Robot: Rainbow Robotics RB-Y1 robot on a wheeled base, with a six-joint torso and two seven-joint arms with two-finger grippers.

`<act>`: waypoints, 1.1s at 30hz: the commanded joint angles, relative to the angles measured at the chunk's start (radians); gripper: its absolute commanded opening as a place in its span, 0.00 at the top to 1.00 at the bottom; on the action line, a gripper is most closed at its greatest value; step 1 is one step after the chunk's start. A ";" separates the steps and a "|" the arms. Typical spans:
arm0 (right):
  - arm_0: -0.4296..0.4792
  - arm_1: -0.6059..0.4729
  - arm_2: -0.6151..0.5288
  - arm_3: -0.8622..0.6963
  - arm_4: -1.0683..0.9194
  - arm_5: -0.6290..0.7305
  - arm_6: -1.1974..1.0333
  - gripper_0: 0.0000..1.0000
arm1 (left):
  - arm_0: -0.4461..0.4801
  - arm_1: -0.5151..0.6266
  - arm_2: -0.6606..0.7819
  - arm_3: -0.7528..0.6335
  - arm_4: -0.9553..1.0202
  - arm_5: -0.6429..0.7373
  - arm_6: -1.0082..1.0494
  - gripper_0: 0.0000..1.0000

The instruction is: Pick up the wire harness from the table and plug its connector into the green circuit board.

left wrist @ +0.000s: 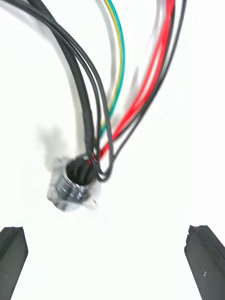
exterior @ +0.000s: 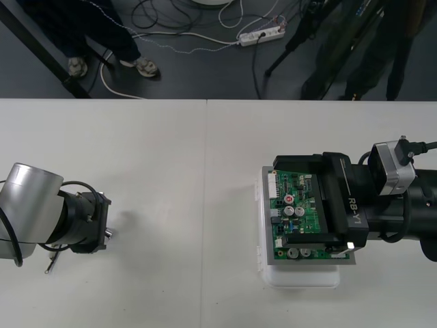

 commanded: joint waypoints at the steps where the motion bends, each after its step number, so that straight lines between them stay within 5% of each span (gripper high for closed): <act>1: -0.022 -0.021 -0.011 -0.101 0.062 0.016 -0.051 0.00 | -0.042 -0.031 -0.036 0.017 0.005 0.026 -0.054 0.01; 33: 0.001 -0.016 -0.023 -0.139 0.091 0.022 -0.069 0.00 | 0.053 -0.104 -0.048 0.124 0.008 0.025 -0.052 0.01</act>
